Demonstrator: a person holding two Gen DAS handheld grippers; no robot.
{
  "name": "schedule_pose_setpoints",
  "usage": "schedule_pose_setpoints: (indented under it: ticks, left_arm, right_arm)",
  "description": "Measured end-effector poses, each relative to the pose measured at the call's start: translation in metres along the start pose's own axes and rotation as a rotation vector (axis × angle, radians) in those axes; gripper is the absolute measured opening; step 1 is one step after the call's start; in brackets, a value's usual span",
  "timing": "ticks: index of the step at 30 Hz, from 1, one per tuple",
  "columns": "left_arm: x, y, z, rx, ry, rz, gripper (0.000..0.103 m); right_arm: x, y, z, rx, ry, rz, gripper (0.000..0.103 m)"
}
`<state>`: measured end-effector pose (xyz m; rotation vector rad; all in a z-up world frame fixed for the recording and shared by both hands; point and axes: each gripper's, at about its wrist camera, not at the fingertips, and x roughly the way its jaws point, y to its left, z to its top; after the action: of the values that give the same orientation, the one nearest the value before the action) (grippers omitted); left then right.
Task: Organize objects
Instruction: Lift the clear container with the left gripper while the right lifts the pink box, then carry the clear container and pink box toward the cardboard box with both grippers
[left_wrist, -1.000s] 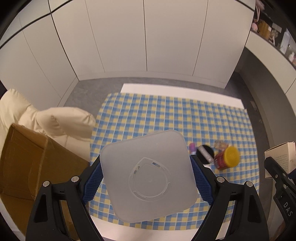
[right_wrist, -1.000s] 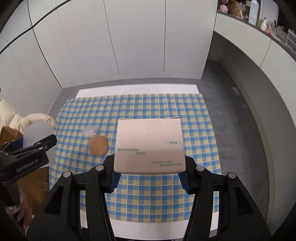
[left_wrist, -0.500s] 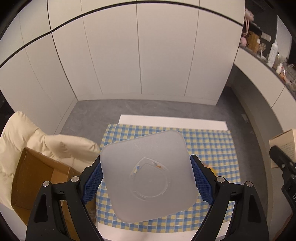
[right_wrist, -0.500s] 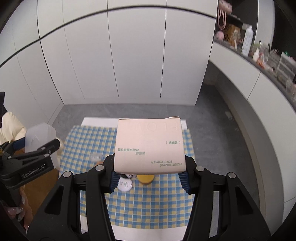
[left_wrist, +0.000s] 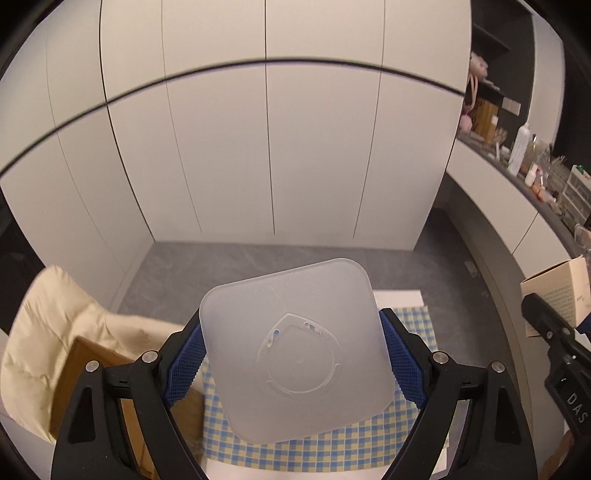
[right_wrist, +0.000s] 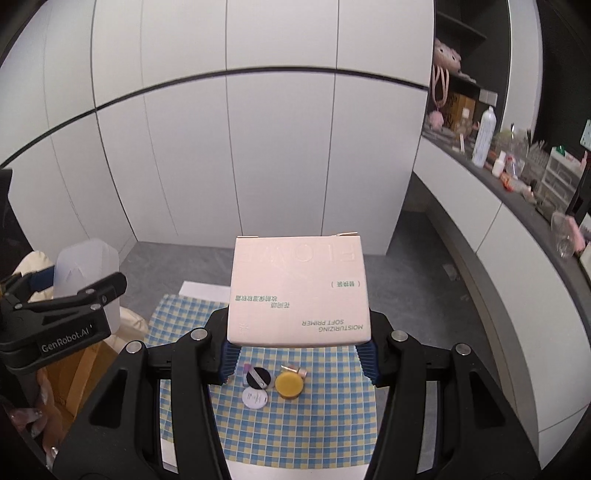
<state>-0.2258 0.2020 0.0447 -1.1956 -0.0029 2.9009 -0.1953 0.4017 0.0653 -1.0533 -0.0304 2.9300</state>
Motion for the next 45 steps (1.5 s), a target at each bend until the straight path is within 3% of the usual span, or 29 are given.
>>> schedule_pose_setpoints:
  ticks: [7,17,38,45]
  left_arm:
    - [-0.037,-0.010,0.015,0.022,-0.056,0.007,0.088]
    - [-0.049,-0.017,0.002,0.054,-0.050,-0.011,0.088]
    - [-0.083,-0.014,-0.039,0.099,-0.036,-0.025,0.088]
    - [-0.116,-0.005,-0.060,0.092,-0.067,-0.016,0.088]
  right_arm:
    - [-0.027,-0.004,0.017,0.000,-0.036,0.018,0.054]
    - [-0.038,-0.011,0.014,0.001,-0.040,0.001,0.054]
    - [-0.069,-0.010,-0.021,-0.018,-0.013,-0.017,0.054]
    - [-0.087,-0.005,-0.041,-0.031,-0.007,-0.021,0.054]
